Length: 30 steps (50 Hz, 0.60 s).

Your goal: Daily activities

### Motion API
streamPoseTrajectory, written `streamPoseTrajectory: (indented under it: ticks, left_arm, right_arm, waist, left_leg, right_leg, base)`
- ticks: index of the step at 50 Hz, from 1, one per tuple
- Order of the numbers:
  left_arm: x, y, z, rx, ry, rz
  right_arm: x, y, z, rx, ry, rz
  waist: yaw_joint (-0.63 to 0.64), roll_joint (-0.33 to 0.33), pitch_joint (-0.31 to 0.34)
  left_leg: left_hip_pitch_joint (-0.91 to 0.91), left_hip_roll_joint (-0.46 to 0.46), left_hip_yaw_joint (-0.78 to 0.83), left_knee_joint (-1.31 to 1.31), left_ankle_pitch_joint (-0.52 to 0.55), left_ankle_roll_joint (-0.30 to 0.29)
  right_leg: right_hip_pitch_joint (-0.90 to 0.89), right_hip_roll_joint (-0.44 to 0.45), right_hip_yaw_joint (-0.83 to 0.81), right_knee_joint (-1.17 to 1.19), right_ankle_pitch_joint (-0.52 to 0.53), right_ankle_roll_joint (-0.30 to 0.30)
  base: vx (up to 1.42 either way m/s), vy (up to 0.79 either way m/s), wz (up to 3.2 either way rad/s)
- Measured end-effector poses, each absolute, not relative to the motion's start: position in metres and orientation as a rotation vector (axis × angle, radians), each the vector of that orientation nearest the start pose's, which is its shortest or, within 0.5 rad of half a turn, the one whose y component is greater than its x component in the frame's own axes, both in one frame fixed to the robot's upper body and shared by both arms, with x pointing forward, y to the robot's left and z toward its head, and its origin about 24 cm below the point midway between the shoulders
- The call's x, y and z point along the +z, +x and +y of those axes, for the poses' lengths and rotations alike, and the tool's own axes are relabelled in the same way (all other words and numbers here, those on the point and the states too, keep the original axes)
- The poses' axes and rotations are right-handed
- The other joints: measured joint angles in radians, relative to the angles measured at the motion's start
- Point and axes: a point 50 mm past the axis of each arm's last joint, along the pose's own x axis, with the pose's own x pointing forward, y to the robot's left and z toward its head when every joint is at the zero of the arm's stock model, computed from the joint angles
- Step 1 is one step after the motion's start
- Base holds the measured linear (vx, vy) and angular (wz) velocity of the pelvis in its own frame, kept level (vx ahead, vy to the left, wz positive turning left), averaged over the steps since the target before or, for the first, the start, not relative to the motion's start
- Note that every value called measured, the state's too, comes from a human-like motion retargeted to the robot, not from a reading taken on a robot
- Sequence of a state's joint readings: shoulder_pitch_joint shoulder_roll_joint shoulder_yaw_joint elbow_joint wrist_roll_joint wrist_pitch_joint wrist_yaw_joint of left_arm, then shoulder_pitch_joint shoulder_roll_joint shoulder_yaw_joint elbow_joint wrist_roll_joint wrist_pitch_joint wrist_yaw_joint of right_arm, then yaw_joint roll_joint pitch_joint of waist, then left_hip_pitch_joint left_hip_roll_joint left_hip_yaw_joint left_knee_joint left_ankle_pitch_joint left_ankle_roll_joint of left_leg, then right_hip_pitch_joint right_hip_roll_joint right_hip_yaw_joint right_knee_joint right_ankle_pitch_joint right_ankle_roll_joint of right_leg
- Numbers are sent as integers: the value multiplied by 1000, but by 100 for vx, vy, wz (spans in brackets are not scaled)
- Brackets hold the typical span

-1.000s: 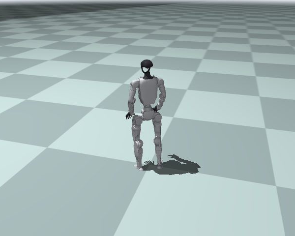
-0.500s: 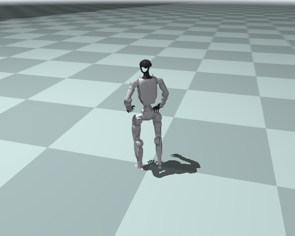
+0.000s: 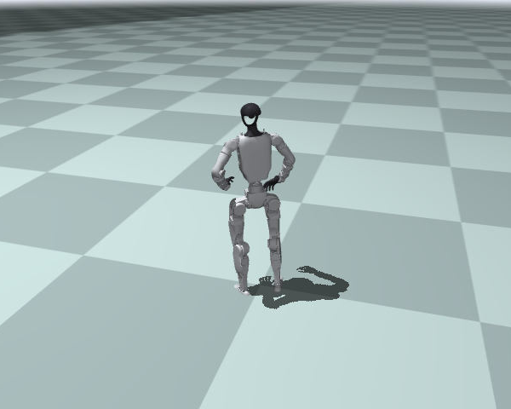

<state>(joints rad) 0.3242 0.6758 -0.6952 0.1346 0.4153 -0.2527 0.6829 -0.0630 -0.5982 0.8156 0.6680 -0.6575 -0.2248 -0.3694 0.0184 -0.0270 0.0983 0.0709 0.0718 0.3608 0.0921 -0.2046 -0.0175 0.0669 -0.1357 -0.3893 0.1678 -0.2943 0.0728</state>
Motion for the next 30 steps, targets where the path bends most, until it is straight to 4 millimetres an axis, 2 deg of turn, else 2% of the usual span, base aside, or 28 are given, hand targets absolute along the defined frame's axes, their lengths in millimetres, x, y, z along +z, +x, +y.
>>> streamPoseTrajectory:
  ticks: [30]
  left_arm:
    - [-33, 114, 179, -348, 865, 10]
  right_arm:
    - [-83, 166, -182, 671, -1197, 152]
  waist:
    - [33, -21, -3]
  left_leg:
    - [8, -5, 5, -36, 25, -3]
  right_leg:
    - [-10, 3, -5, -11, -9, -5]
  base:
    - [0, 0, 0]
